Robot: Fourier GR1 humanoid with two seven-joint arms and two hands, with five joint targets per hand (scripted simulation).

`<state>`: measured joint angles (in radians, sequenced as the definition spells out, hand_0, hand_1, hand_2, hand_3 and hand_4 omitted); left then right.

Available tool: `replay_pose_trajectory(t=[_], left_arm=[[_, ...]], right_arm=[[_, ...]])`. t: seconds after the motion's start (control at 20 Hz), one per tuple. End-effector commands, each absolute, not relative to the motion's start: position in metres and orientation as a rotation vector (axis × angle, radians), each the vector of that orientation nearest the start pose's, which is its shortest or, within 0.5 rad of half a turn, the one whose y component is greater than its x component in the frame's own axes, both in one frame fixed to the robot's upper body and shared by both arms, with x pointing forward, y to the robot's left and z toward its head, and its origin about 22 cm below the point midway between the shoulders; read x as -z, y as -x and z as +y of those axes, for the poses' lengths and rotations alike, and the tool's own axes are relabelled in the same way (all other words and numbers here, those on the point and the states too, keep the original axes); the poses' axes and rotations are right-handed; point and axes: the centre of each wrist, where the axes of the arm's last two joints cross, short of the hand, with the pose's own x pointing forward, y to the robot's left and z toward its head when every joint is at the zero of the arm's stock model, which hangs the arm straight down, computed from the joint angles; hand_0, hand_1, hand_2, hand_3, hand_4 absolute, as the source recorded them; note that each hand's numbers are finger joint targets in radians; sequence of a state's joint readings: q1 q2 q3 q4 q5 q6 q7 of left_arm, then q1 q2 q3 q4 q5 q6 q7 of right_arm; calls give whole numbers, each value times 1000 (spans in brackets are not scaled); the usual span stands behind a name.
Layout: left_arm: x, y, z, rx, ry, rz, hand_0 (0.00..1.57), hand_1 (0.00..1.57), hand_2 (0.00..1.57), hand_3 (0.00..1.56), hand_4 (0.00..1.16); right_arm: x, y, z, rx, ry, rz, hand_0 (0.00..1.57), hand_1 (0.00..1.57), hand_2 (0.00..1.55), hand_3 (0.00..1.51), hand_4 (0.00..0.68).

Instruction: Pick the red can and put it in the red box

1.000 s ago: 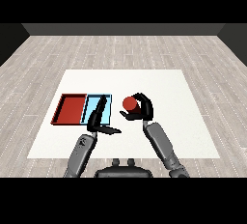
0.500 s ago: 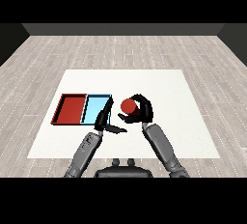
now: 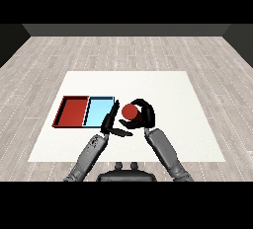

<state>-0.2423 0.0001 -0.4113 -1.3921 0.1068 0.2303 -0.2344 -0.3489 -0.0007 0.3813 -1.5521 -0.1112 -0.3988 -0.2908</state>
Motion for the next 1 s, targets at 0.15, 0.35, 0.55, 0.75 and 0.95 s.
replay_pose_trajectory(t=[0.15, 0.35, 0.55, 0.75, 0.95], left_arm=[[-10, -265, 94, 176, 313, -1783, 0, 0, 0, 0, 0], [5, -265, 86, 169, 314, -1791, 0, 0, 0, 0, 0], [12, -276, 93, 189, 324, -1767, 0, 0, 0, 0, 0], [-11, -279, 64, 166, 353, -1758, 0, 0, 0, 0, 0], [5, -283, 74, 170, 358, -1782, 0, 0, 0, 0, 0]], right_arm=[[-69, -273, -96, -8, -250, -2116, 1473, 1473, 1441, 1386, 676], [-71, -282, -72, -19, -269, -2114, 1440, 1440, 1431, 1398, 658], [-77, -271, -78, 14, -321, -2104, 1496, 1496, 1444, 1405, 640], [-74, -274, -81, 15, -365, -2104, 1515, 1515, 1451, 1419, 652], [-68, -276, -63, 25, -320, -2092, 1532, 1532, 1462, 1417, 658]])
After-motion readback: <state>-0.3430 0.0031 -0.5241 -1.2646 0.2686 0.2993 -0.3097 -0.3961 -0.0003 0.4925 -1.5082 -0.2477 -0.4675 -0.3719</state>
